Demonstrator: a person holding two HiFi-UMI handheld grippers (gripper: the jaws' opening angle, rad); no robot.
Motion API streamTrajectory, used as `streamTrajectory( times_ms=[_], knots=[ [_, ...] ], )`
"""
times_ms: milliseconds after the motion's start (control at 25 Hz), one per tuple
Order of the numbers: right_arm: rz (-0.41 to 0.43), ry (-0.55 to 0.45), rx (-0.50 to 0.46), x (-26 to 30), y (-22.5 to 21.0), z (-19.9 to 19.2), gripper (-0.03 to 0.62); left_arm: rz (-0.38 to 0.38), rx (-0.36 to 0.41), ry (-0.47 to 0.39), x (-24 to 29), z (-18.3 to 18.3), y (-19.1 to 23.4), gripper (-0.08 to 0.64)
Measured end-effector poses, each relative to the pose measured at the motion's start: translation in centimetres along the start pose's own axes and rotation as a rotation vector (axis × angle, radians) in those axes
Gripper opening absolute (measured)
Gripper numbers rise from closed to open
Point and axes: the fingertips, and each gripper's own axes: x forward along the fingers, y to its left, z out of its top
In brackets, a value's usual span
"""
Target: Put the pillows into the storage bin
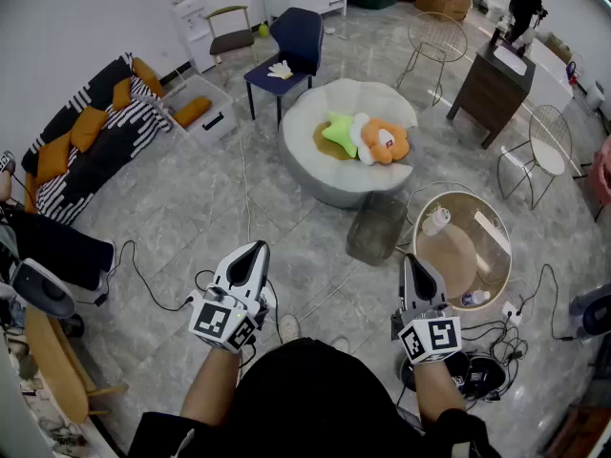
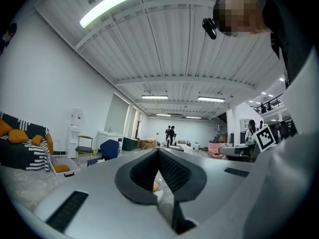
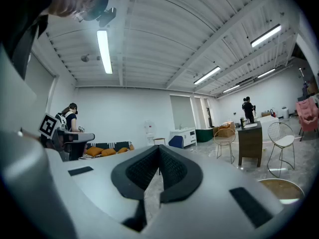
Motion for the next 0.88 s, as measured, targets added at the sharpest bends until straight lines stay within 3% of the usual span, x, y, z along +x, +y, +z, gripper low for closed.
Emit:
streamTrajectory(
  times_ms=[400,640,880],
  knots=[
    [0.007,0.027,0.066,1.6,0.5,-0.6,0.026,0.037,-0.006,-0.015,-1.1,0.1,1.7,0.015],
    [-0.019,0.020,0.170,2.4,0.3,-0.8,0.026,0.033,-0.016,-0.012,-0.9,-0.1,2.5,0.015],
    [0.007,-0.017,0.136,3.0,1.3,0.7,0.029,0.026,-0.013,-0.014,-0.1,0.5,3.1,0.015]
  ],
)
